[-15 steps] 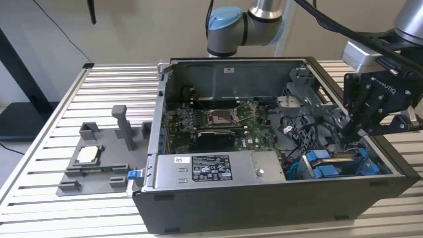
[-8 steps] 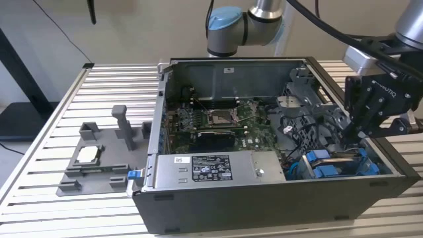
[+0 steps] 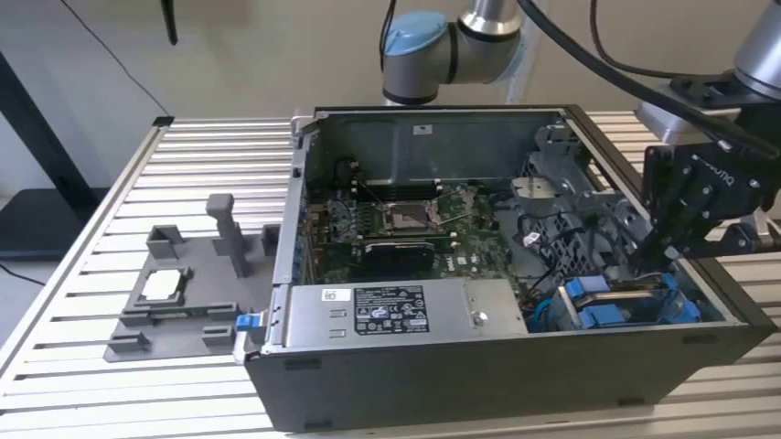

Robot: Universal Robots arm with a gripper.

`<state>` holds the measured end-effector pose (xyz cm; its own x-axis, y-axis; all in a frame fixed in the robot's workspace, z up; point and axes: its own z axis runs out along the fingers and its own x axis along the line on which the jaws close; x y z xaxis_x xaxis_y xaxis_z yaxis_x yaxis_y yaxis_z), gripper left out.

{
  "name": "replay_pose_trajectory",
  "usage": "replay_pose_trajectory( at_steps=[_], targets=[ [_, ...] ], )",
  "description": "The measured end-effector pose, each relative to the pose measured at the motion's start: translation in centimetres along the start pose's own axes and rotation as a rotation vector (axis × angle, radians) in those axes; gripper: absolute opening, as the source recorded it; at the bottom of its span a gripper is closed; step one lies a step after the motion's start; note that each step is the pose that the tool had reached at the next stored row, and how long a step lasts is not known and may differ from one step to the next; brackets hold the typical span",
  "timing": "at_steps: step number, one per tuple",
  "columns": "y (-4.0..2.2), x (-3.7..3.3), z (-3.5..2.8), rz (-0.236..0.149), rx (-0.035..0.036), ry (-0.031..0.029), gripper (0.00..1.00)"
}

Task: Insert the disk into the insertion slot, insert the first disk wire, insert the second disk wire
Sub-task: 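Insert the first disk wire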

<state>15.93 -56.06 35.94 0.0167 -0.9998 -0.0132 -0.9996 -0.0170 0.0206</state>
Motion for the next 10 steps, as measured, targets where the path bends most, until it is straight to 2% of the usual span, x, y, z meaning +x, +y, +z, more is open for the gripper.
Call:
replay_pose_trajectory(
  at_steps=[3,6,8,10],
  targets=[
    [-0.26,0.0,0.17,0.009,0.0,-0.0002,0.19],
    [-0.28,0.01,0.36,0.021,-0.0012,-0.0004,0.19],
    [-0.29,0.05,0.46,0.029,-0.0054,-0.0005,0.19],
    [-0.3,0.2,0.51,0.032,-0.0135,-0.0006,0.19]
  ],
)
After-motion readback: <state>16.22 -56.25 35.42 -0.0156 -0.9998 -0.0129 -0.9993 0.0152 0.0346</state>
